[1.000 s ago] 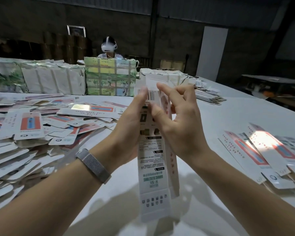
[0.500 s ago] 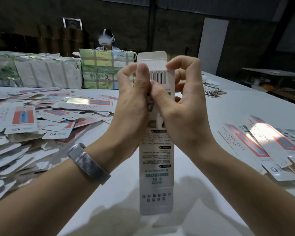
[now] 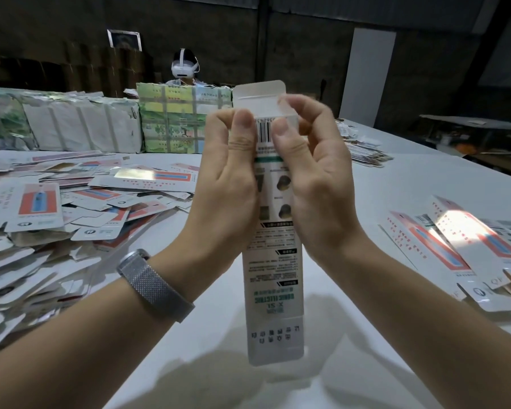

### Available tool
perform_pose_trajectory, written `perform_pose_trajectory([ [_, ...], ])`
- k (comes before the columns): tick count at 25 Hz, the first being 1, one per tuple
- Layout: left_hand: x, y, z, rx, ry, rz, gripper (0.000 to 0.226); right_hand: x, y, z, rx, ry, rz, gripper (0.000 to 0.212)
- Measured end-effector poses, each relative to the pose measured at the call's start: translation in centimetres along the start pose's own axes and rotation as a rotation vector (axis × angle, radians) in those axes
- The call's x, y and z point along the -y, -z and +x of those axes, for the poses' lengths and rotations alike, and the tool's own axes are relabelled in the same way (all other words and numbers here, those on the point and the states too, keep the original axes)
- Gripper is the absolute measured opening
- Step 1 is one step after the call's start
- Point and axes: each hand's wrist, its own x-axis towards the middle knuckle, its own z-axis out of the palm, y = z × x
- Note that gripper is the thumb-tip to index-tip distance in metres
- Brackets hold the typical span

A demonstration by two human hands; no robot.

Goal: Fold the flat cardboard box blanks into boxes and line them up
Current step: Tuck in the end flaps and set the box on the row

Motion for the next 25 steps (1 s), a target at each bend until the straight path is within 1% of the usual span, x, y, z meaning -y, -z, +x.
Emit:
perform_pose_trajectory([
  [3, 0.1, -0.1, -0.2, 0.001, -0.006, 0.044, 0.022, -0.3, 0.1, -0.3, -0.010, -0.003, 0.009, 0.014],
  [9, 0.3, 0.0, -0.3, 0.038, -0.007, 0.047, 0.018, -0.9, 0.4, -0.5, -0.017, -0.015, 0.027, 0.010],
  [12, 0.4, 0.1, -0.4, 0.054, 0.041, 0.017, 0.015, -1.1, 0.7, -0.2, -0.017, -0.023, 0.038, 0.010],
  [14, 0.5, 0.2, -0.3, 0.055, 0.092, -0.001, 0.009, -1.1, 0.9, -0.1, -0.010, -0.040, 0.102, 0.010],
  [16, 0.5, 0.2, -0.3, 0.056, 0.144, -0.035, 0.004, -1.2, 1.1, 0.0, -0.008, -0.047, 0.171, 0.017],
  [18, 0.5, 0.3, -0.2, 0.061, 0.186, -0.062, 0.012, -1.3, 1.2, 0.1, 0.001, -0.048, 0.223, 0.024],
  [19, 0.4, 0.4, -0.1, 0.065, 0.200, -0.066, 0.015, -1.4, 1.2, 0.1, 0.010, -0.050, 0.235, 0.024],
  [22, 0.3, 0.2, 0.0, 0.074, 0.179, -0.010, 0.019, -1.1, 0.9, -0.1, 0.027, -0.071, 0.272, 0.012],
  [25, 0.2, 0.0, -0.2, 0.079, 0.139, 0.051, 0.018, -0.9, 0.7, 0.0, 0.003, -0.098, 0.305, 0.015],
])
